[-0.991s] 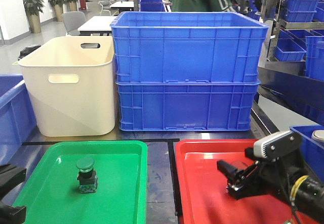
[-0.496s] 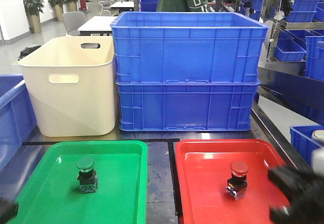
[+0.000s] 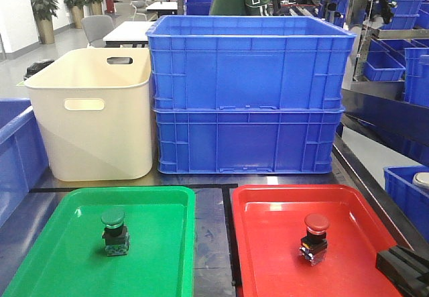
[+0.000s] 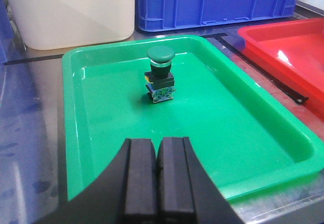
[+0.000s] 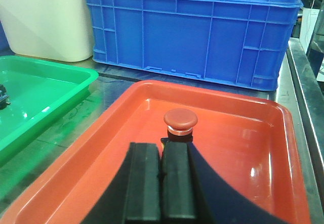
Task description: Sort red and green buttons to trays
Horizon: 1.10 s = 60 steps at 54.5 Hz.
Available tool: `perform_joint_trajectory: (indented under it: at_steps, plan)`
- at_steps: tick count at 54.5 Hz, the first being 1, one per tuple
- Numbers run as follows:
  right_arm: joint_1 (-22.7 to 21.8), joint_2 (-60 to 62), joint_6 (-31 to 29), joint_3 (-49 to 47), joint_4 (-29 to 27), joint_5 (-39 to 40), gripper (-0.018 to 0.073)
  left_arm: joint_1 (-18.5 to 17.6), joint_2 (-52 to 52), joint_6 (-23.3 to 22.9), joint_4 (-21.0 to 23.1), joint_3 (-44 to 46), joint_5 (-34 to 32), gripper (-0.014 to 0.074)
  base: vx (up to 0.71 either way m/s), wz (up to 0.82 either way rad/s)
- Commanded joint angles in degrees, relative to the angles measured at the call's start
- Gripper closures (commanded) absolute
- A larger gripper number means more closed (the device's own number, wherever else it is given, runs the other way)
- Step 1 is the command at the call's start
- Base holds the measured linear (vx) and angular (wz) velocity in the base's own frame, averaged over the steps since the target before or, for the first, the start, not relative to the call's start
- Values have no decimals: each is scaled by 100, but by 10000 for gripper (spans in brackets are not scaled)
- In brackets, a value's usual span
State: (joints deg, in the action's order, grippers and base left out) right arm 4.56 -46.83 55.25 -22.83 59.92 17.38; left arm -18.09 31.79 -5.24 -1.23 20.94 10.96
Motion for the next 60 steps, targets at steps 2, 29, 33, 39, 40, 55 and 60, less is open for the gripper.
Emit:
perform_joint_trajectory:
  at_steps: [2,29,33,39,40,55,60]
  plan:
    - [-15,40,-37,-166,-67,266,567,-13,1,-57,53,152,-424,602,0,0]
    - [-15,41,-37,-166,-67,261,567,1273,-1959,1011,360,-1537,-1157,602,0,0]
    - [-15,41,-37,-166,-67,261,567,1611,-2572,991,360,-1907,-1157,602,0,0]
    - [-15,41,-37,-166,-67,261,567,1875,-3339,1005,294,-2101,-774,602,0,0]
    - [-15,41,-37,-166,-67,261,567,1872,-3389,1005,294,-2101,-753,602,0,0]
    - [-15,41,-37,-166,-53,269,567,1872,-3197,1005,306,-2101,-680,602,0,0]
    - [-15,41,-37,-166,-53,269,567,1872,-3203,1005,306,-2101,-681,602,0,0]
